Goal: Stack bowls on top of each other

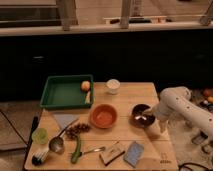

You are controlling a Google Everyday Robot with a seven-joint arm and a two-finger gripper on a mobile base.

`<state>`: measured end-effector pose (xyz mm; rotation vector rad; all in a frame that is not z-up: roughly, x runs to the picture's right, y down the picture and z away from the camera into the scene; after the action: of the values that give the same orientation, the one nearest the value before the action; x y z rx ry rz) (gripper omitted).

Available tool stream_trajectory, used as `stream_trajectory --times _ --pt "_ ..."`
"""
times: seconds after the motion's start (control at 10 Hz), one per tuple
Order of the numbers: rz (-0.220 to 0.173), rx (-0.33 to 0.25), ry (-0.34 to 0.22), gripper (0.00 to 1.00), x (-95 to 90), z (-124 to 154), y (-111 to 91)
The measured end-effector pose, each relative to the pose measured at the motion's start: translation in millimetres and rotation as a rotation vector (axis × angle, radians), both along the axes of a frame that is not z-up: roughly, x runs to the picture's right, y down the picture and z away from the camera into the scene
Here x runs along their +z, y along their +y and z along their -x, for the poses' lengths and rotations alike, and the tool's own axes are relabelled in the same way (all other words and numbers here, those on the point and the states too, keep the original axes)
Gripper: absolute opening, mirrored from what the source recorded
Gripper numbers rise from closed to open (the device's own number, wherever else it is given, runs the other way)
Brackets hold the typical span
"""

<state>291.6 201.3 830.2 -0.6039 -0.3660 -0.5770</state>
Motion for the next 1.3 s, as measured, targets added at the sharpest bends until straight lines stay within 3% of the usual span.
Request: stream_trajectory --times 0.2,0.9,1.3 --pt "0.002 -0.004 -0.001 0.71 0.1 -0.7 0.0" --pt "-0.005 -0.008 -0.015 0.03 3.0 -0.5 -1.7" --pt "-0.002 -0.035 -0.021 0.00 4.6 6.1 -4.3"
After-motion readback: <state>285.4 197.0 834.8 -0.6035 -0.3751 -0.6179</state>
